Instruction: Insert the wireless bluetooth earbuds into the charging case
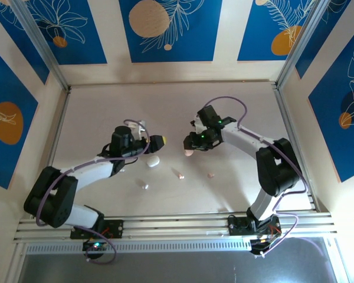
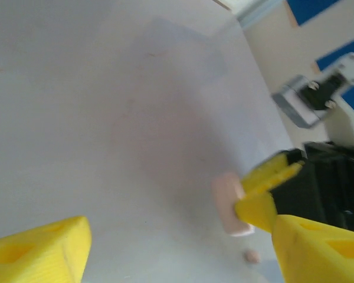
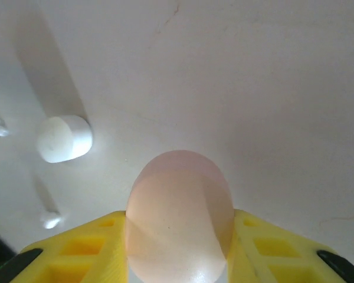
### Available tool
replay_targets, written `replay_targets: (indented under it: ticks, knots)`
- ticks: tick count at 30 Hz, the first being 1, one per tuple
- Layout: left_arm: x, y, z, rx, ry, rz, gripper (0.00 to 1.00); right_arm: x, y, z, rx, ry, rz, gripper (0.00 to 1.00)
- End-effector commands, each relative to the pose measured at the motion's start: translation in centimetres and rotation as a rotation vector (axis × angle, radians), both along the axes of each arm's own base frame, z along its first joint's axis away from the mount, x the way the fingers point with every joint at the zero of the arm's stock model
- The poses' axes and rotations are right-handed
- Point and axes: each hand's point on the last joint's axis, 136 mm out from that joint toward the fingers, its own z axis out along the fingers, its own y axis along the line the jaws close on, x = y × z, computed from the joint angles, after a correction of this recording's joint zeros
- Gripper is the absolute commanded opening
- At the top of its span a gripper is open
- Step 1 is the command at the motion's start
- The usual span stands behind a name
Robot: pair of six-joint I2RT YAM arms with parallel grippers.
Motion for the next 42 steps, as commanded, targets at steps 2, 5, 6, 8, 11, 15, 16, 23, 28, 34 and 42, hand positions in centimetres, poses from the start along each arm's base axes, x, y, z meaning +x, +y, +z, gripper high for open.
replay_targets:
  ticks: [2,5,6,8,11,15,16,23,28,34,42]
  knots:
    - [-1.2,-3.7,1.3,-0.068,0.003,-0.163,0.64,0.1,1.3,4.2,0.275,0.008,-0.006,0.39]
    - [-1.5,-5.2,0.7,-0.087,0.043,-0.225,0.57,0.2,1.0,4.9,0.329,0.012,-0.018,0.39]
    - [-1.6,-5.5,0.4,-0.096,0.057,-0.241,0.57,0.2,1.0,5.3,0.348,0.01,-0.02,0.39]
    - [-1.6,-6.1,0.0,-0.118,0.083,-0.265,0.58,0.2,1.0,5.6,0.378,0.013,-0.022,0.39]
    - [-1.6,-6.7,-0.4,-0.148,0.116,-0.287,0.6,0.1,1.2,6.0,0.414,0.022,-0.016,0.39]
    - [-1.5,-6.8,-0.5,-0.159,0.12,-0.29,0.65,0.0,1.3,5.9,0.42,0.03,-0.015,0.39]
    - [-1.5,-6.8,-0.4,-0.159,0.119,-0.288,0.66,0.0,1.3,5.9,0.421,0.032,-0.015,0.39]
    - [-1.6,-6.5,0.1,-0.166,0.101,-0.281,0.67,0.0,1.3,5.8,0.42,0.039,-0.017,0.38]
    - [-1.3,-5.7,0.6,-0.169,0.085,-0.261,0.65,-0.2,1.5,5.5,0.413,0.048,-0.01,0.38]
    - [-1.1,-5.3,0.9,-0.173,0.079,-0.253,0.65,-0.5,2.2,5.0,0.411,0.066,0.007,0.38]
    - [-0.8,-5.2,-0.1,-0.158,0.1,-0.244,0.57,-0.7,2.9,6.0,0.456,0.071,0.026,0.38]
